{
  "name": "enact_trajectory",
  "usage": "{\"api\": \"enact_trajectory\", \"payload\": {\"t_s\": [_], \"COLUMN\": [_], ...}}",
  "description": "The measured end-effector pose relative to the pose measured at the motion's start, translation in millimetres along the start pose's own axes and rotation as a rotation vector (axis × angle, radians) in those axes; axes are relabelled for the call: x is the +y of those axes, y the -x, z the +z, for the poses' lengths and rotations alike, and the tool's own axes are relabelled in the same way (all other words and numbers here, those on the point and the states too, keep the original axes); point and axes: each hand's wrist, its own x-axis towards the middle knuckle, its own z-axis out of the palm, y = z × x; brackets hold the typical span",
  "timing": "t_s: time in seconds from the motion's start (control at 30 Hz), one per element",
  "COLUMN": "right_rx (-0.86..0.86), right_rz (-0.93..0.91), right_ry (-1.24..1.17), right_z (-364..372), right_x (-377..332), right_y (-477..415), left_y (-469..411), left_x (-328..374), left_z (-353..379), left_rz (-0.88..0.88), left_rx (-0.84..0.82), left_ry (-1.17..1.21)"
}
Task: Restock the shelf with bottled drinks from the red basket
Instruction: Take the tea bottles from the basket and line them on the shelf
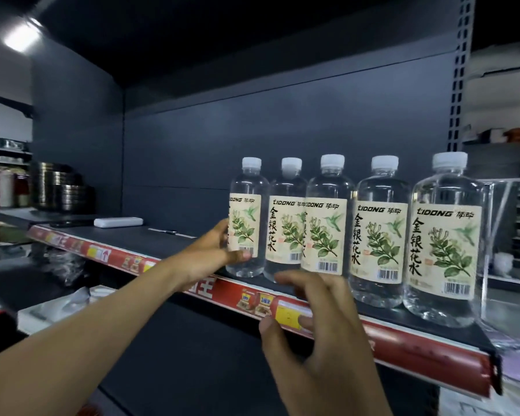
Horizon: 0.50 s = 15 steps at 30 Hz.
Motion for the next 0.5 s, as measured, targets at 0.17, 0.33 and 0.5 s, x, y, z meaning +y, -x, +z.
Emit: {"api": "enact_trajectory", "payload": {"t_s": [0.17,0.33,0.5], "right_rx": [-0.195,-0.359,-0.629], "right_rz": [0.038,0.023,-0.066], "right_ry": [0.048,0.036,-0.024], "right_z": [14.3,56.5,125.5], "right_x": [-8.2,-22.1,-59.3], "right_y": [-2.5,26.8,113.9], "left_y": [39.1,163.5,346.0], "left_x": [11.7,4.1,-44.8], "left_z": [-3.0,-27.3,-47.6], "left_rz": [0.004,0.028,-0.323], "left_rx": [0.106,0.346,0.273], "left_ry": [-0.390,-1.191,-1.363]}}
